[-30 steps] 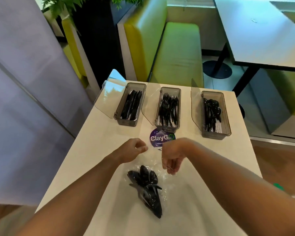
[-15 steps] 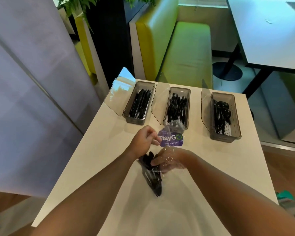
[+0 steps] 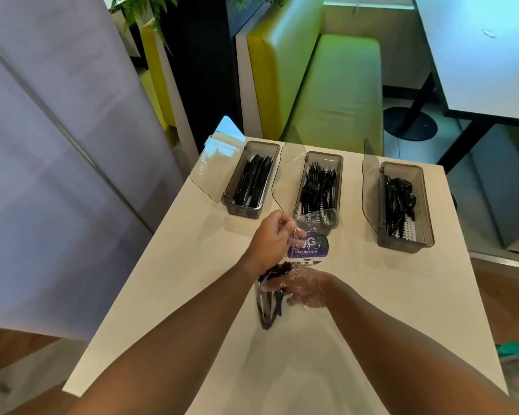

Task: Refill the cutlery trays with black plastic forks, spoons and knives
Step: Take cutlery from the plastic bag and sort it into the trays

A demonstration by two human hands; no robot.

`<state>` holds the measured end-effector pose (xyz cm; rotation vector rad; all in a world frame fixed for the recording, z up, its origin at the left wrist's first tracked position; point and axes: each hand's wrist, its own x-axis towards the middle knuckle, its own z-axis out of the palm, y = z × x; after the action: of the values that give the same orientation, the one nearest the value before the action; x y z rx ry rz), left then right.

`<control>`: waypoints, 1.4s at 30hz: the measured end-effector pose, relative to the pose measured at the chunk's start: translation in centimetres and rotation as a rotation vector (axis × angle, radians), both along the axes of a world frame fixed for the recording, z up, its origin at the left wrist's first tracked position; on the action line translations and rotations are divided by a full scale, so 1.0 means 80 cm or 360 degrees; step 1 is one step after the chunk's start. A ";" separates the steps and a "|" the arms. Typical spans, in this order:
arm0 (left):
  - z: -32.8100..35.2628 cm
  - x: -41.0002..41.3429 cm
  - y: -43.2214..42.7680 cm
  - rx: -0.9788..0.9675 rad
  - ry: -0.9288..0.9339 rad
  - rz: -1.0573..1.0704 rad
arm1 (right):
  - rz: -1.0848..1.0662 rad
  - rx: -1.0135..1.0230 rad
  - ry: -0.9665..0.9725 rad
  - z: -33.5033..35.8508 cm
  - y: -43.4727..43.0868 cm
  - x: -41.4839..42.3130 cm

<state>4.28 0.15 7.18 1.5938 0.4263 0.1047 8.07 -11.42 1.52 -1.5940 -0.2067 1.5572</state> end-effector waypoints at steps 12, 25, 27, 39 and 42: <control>-0.005 0.017 0.000 0.0042 0.0002 -0.0095 | -0.0106 0.0288 0.0196 0.004 -0.002 0.004; -0.021 -0.015 0.072 0.0741 0.0253 -0.0441 | 0.0131 0.0146 -0.0162 0.034 -0.008 0.024; -0.022 -0.019 0.078 0.0756 0.0258 -0.0438 | 0.0293 0.0062 -0.0342 0.042 -0.004 0.033; -0.005 -0.050 0.128 0.0442 0.0268 -0.0291 | 0.0393 0.0030 -0.0399 0.069 0.022 0.068; -0.011 -0.064 0.142 0.0454 0.0360 -0.0328 | 0.0204 0.0002 -0.0325 0.066 0.022 0.066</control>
<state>-0.80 11.52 6.31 1.9306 0.4327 -0.1811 13.35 -9.67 6.78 -1.7684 -0.4290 1.4874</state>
